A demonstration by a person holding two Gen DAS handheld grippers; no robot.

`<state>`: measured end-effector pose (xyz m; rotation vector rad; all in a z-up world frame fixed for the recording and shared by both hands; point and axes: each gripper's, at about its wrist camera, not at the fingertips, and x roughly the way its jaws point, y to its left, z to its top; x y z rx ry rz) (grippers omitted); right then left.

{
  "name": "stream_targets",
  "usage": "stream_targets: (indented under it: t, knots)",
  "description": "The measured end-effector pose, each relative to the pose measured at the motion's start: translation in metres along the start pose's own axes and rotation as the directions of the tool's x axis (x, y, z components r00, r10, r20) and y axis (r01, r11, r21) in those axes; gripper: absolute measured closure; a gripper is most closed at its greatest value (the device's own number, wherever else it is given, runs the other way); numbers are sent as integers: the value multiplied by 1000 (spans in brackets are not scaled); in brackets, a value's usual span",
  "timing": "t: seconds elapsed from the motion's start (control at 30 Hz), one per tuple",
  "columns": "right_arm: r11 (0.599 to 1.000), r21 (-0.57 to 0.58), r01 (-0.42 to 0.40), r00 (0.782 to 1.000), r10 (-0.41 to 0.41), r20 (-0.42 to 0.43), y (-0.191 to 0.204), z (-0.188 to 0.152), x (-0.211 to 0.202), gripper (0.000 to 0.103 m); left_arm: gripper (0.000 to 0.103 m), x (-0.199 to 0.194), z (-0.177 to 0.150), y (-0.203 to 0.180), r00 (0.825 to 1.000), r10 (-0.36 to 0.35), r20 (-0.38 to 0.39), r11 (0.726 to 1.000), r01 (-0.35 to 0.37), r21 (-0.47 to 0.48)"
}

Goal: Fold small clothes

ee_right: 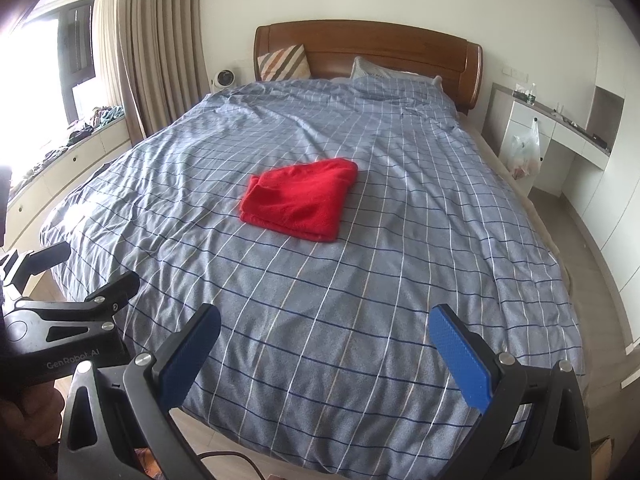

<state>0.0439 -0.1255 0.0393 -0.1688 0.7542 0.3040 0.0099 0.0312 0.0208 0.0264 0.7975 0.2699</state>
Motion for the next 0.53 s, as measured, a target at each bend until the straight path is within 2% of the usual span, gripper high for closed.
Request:
stream_targets:
  t: [0.3,0.53]
  knots:
    - [1000,2,15,1000,-15,-3,0,1,1,1,0,-3,0,1,1000,-18,15,1000,19,-15]
    - [1000,10,7,1000,-7,-4,-2,0,2,1,0,-4,-1,-1,1000,-3,21,1000,3,-19]
